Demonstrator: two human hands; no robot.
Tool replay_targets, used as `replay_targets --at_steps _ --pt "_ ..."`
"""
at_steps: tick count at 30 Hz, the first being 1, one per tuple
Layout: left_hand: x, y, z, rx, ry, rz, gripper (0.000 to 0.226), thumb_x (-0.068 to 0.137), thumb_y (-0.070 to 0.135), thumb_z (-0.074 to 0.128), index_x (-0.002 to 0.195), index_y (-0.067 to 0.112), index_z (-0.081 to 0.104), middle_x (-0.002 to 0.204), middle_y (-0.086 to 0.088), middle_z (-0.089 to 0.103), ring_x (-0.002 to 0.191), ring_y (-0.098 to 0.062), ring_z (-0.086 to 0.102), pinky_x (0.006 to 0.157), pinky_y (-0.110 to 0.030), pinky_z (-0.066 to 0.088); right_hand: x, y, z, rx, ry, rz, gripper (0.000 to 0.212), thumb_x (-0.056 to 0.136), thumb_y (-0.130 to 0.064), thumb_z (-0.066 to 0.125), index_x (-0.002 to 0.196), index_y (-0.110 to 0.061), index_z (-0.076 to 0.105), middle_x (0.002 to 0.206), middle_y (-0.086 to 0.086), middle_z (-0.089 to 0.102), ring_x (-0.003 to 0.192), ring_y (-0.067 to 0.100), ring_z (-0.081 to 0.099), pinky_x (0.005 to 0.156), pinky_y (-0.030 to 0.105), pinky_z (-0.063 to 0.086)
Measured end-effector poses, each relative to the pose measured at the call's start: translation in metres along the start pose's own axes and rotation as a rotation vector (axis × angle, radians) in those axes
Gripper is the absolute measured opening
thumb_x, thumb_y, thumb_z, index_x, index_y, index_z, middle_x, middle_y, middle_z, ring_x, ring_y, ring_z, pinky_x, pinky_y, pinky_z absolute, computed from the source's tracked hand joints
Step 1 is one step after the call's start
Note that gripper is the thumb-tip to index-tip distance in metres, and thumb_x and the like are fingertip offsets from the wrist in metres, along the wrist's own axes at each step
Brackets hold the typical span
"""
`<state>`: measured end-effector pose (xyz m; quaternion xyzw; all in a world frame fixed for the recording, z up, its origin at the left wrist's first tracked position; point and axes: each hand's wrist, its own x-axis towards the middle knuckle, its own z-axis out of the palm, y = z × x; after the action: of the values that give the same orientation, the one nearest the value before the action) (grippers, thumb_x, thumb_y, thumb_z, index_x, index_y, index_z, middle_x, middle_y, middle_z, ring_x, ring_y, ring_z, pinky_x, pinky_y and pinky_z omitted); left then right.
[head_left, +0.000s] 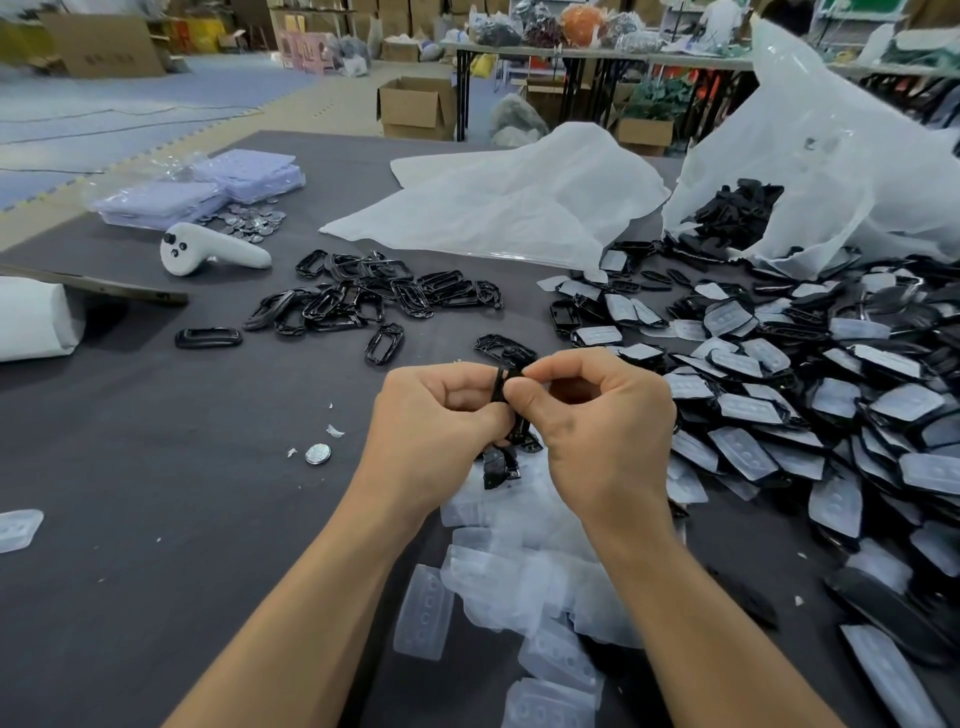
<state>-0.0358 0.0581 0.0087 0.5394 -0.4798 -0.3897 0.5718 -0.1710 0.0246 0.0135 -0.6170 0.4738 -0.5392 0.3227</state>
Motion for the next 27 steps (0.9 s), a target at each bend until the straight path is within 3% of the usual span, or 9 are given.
replay_targets --at_steps 4,8,11,13,16,18,23,25,27 --pt "0.001 0.002 -0.003 -0.066 -0.005 -0.041 0.037 0.082 -0.015 0.065 0.09 0.016 0.085 0.07 -0.016 0.075 0.05 -0.012 0.058 0.051 -0.018 0.048 0.003 0.0 -0.002 0.022 -0.108 0.029 0.03 0.076 -0.023 0.09 0.089 -0.031 0.063 0.071 -0.007 0.071 0.056 0.006 0.063 0.054 0.019 0.048" --pt "0.001 0.004 -0.004 0.021 -0.042 0.013 0.033 0.07 0.001 0.063 0.087 0.02 0.084 0.056 -0.005 0.063 0.05 -0.013 0.05 0.053 -0.022 0.046 0.009 0.0 -0.006 0.092 -0.285 0.101 0.015 0.082 -0.014 0.085 0.08 -0.023 0.073 0.064 -0.001 0.071 0.053 0.009 0.059 0.053 0.027 0.047" --pt "0.0 0.001 0.001 0.101 -0.009 0.047 0.03 0.074 0.015 0.067 0.093 0.03 0.084 0.057 -0.016 0.054 0.058 -0.019 0.046 0.061 -0.033 0.042 0.009 0.0 -0.007 0.099 -0.26 0.103 0.017 0.084 -0.01 0.082 0.077 -0.021 0.07 0.06 -0.004 0.067 0.052 0.007 0.056 0.051 0.022 0.046" --pt "0.0 -0.001 0.003 0.093 0.028 0.024 0.019 0.076 0.024 0.071 0.088 0.031 0.083 0.061 -0.009 0.065 0.059 -0.02 0.055 0.062 -0.04 0.05 0.009 -0.002 -0.007 0.172 -0.218 0.161 0.02 0.087 -0.007 0.078 0.075 -0.02 0.068 0.059 -0.006 0.065 0.05 0.006 0.054 0.048 0.018 0.044" --pt "0.002 -0.002 0.006 0.032 0.013 -0.039 0.013 0.079 0.025 0.069 0.08 0.019 0.081 0.067 -0.006 0.074 0.055 -0.014 0.063 0.054 -0.025 0.05 0.01 -0.004 -0.008 0.335 -0.209 0.298 0.021 0.091 0.0 0.071 0.075 -0.013 0.065 0.061 0.0 0.066 0.047 0.008 0.057 0.045 0.017 0.045" --pt "0.002 -0.003 0.005 0.025 0.017 -0.04 0.015 0.081 0.02 0.066 0.08 0.017 0.081 0.063 -0.009 0.071 0.052 -0.013 0.06 0.052 -0.024 0.05 0.01 -0.003 -0.01 0.274 -0.242 0.279 0.019 0.089 0.002 0.069 0.078 -0.013 0.065 0.062 0.002 0.068 0.047 0.011 0.06 0.045 0.019 0.045" --pt "0.003 -0.01 -0.001 0.332 0.056 0.081 0.02 0.084 0.029 0.06 0.086 0.031 0.08 0.059 0.0 0.066 0.055 -0.016 0.055 0.058 -0.042 0.055 0.012 -0.002 -0.012 0.19 -0.249 0.28 0.019 0.084 0.008 0.069 0.087 -0.01 0.067 0.063 0.01 0.071 0.049 0.021 0.067 0.05 0.027 0.054" --pt "0.002 -0.011 0.003 0.356 0.133 0.121 0.024 0.084 0.031 0.061 0.095 0.045 0.078 0.059 0.009 0.065 0.055 -0.01 0.055 0.057 -0.031 0.051 0.012 -0.004 -0.012 0.207 -0.233 0.306 0.017 0.084 0.01 0.07 0.085 -0.006 0.064 0.061 0.01 0.07 0.047 0.023 0.066 0.048 0.028 0.054" --pt "0.001 -0.009 0.009 0.258 0.217 0.115 0.023 0.084 0.029 0.067 0.099 0.044 0.077 0.055 0.014 0.058 0.051 -0.005 0.049 0.052 -0.016 0.042 0.01 -0.007 -0.009 0.328 -0.186 0.367 0.017 0.086 0.012 0.068 0.087 -0.003 0.061 0.06 0.009 0.069 0.046 0.022 0.065 0.046 0.027 0.053"
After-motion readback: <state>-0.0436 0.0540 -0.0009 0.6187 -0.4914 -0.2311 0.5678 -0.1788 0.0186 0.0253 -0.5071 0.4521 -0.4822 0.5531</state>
